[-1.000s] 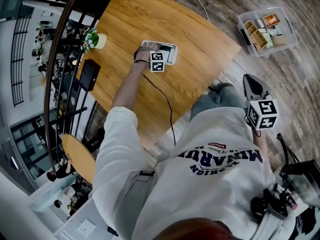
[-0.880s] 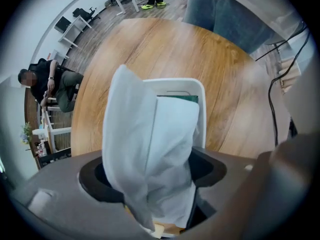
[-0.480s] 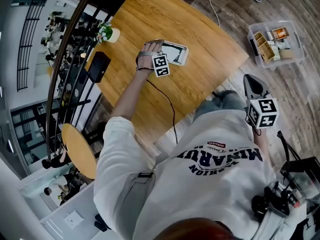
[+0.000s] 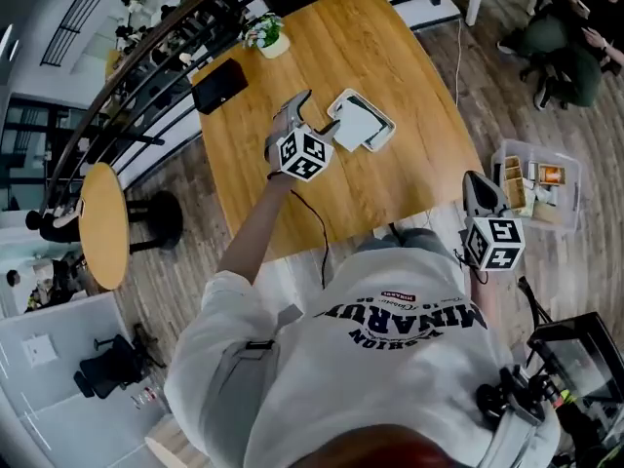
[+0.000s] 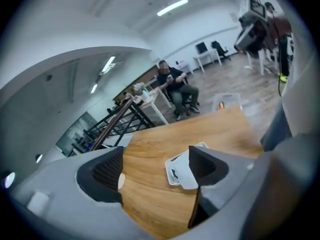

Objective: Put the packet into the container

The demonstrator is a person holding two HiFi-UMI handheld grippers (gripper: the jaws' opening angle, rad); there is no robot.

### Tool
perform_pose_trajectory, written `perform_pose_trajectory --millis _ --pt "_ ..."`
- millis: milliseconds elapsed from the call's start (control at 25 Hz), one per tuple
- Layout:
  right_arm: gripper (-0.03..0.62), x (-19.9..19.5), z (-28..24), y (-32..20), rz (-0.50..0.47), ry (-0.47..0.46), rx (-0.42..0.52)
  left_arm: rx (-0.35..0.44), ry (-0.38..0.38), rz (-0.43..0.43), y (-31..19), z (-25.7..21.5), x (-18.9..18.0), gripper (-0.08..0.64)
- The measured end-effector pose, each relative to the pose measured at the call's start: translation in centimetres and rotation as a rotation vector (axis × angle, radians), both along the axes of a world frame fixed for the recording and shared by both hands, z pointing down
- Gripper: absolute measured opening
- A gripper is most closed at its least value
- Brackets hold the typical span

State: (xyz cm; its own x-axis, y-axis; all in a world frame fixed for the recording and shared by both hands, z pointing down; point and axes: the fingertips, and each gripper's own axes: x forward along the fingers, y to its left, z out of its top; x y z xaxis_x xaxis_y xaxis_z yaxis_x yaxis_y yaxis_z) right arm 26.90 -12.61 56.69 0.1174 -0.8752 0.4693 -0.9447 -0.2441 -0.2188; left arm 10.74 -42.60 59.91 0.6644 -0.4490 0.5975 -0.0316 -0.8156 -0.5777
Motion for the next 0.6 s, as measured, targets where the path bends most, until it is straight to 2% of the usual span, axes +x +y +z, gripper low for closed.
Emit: perform_pose_trajectory --millis 200,360,480,600 --pt "0.009 -2.5 -3.3 -6.1 -0.190 0.074 0.086 -0.036 0.458 -0.228 3.6 -10.6 -6.8 0.405" --pt "0.008 -6.1 -8.0 -9.9 -0.326 0.133 0.187 -0.031 0.762 -0.294 8.8 -17.4 -12.5 0.405" --pt "0.009 -9.3 -11.6 -11.4 -0.409 0.180 0.261 -0.028 0.920 -0.345 12.7 -20.5 -16.2 0.405" --pt "0.009 -12.0 -13.5 -12.6 -0.481 0.202 0.293 -0.022 0.997 -0.420 15.0 -21.4 -18.7 0.405"
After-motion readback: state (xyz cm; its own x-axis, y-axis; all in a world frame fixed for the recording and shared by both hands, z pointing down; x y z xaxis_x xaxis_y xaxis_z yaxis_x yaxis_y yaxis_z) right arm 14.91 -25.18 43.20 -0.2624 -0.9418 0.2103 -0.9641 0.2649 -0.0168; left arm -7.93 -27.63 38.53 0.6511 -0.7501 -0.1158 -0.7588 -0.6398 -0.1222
